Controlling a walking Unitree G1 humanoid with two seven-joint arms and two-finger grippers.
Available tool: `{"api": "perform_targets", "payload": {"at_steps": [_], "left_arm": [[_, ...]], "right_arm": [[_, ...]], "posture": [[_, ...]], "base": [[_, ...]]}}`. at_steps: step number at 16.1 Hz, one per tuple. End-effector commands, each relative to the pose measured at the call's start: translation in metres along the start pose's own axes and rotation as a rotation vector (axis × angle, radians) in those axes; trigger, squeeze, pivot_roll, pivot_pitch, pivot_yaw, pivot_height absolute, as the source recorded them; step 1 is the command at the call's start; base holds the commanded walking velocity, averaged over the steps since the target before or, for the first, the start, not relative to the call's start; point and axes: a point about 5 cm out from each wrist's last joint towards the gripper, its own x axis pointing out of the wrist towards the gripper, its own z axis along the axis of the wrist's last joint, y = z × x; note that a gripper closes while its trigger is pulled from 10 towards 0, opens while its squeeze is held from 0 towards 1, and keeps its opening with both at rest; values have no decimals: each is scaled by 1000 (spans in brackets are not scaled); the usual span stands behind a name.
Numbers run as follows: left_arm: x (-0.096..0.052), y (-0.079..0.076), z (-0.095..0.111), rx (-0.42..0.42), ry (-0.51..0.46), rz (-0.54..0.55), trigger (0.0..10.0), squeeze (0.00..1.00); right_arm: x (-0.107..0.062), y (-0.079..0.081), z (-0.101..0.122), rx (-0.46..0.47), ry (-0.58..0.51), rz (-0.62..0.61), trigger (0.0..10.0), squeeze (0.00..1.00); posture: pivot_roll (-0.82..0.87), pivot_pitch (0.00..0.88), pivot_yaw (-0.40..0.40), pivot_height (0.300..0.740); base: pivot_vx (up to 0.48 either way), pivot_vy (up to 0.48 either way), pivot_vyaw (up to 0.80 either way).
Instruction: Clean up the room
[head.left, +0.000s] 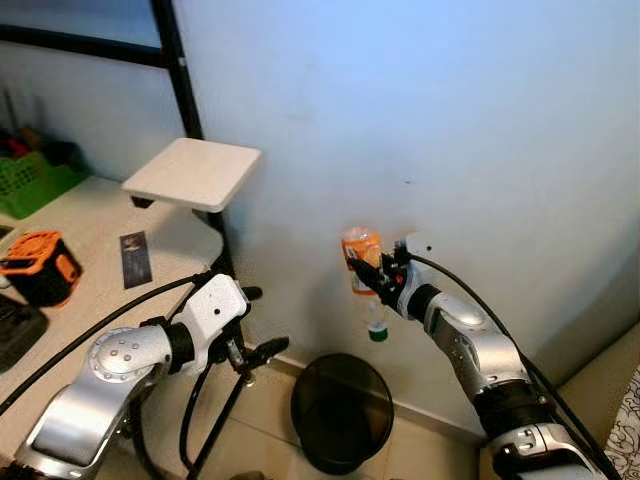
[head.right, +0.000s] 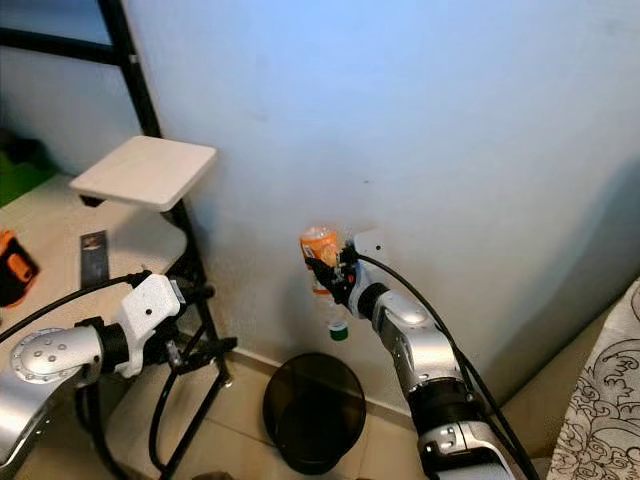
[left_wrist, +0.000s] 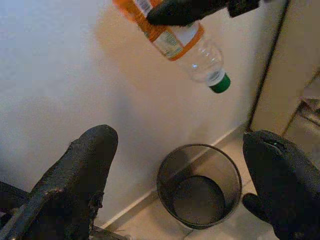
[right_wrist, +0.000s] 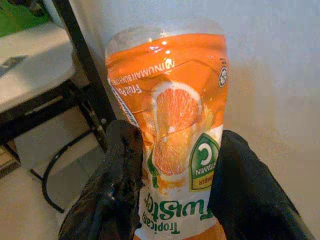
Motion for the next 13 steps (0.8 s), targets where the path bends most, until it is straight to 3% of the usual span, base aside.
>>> {"api": "perform_targets", "payload": {"at_steps": [1, 4, 5, 6, 7, 8, 13], "left_arm": [[-1, -3, 5, 15, -15, -30, 10000, 263], [-3, -3, 5, 16, -11, -46, 10000, 263], [-2, -3, 4, 20, -7, -46, 10000, 267], [-2, -3, 4, 22, -4, -45, 10000, 267], [-2, -3, 4, 22, -4, -46, 10000, 267], [-2, -4, 4, 20, -4, -47, 10000, 267], [-2, -4, 4, 20, 0, -48, 10000, 263]], "right_arm": [[1, -5, 3, -9, -15, -22, 10000, 0], [1, -7, -3, -3, -9, -24, 10000, 0], [0, -7, -4, 4, -9, -22, 10000, 337], [0, -6, -6, 13, -8, -14, 10000, 906], [0, -6, -7, 16, -6, -10, 10000, 906], [0, -5, -9, 17, -4, -8, 10000, 1000], [0, -4, -14, -6, 11, -9, 10000, 1000]], "posture": [[-31, 0, 4, 740], [-36, 0, 6, 740], [-37, 0, 6, 740], [-38, 0, 6, 740], [-38, 0, 6, 740], [-39, 0, 7, 740], [-36, 0, 10, 740]], "base": [[0, 0, 0], [0, 0, 0], [0, 0, 0], [0, 0, 0], [0, 0, 0], [0, 0, 0], [0, 0, 0]]}}
